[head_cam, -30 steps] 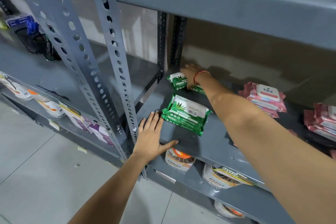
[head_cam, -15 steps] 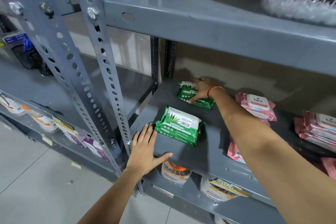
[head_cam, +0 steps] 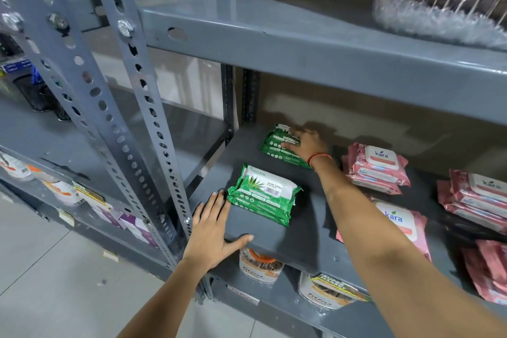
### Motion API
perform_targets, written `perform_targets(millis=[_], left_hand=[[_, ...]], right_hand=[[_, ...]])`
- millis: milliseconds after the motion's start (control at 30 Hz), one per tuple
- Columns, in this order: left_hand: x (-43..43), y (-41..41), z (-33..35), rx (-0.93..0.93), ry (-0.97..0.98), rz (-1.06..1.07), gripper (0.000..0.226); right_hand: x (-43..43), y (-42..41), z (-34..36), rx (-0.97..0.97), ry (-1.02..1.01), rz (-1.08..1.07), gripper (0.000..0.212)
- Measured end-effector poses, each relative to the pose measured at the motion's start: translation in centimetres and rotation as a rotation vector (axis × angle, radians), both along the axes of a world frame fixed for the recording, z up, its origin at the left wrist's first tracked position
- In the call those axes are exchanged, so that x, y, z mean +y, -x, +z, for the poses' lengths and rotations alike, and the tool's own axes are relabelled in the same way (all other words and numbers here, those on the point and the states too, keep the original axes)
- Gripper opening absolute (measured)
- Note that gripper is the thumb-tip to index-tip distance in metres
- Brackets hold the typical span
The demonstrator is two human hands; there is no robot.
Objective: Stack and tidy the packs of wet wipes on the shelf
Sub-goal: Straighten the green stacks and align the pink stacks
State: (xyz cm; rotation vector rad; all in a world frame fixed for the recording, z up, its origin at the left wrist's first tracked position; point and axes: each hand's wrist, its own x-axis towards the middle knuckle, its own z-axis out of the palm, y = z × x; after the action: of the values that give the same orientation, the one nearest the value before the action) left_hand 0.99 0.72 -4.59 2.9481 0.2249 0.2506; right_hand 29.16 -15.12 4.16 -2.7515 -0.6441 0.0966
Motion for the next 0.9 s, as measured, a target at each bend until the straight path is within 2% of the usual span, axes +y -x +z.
perform_targets(millis=[200,267,367,467,600,767,900], left_hand=[[0.0,0.1,0.1,-0.002,0.004,-0.001,0.104],[0.0,0.1,0.1,-0.01,0.008,-0.003,0.104],[-0.1,0.1,0.2,-0.018,0.008,-0.005,0.103],[-0.1,0.1,0.3,-0.011,0.004,-0.008,0.102],[0.0,0.0,0.2,-0.01,0.019,-0.01,0.1],[0.1,-0.1,-0.1,-0.003,0.011,-0.008,0.098],[0.1,-0.2,-0.1,-0.003,0.002,-0.003,0.097]], right_hand=[[0.0,0.0,0.4,-0.019,0.034,0.01,0.069],[0.1,-0.1,0.5,-0.017,0.087,0.033,0.082],[0.5,-0.1,0.2,-0.025,0.207,0.075,0.111],[0.5,-1.1,0.3,0.017,0.287,0.084,0.126],[0.4,-2.7,1.4,0.146,0.36,0.11,0.134],[1.0,-4.0,3.0,0.368,0.272,0.161,0.136],[1.2,-3.9,2.1,0.347,0.283,0.157,0.124]])
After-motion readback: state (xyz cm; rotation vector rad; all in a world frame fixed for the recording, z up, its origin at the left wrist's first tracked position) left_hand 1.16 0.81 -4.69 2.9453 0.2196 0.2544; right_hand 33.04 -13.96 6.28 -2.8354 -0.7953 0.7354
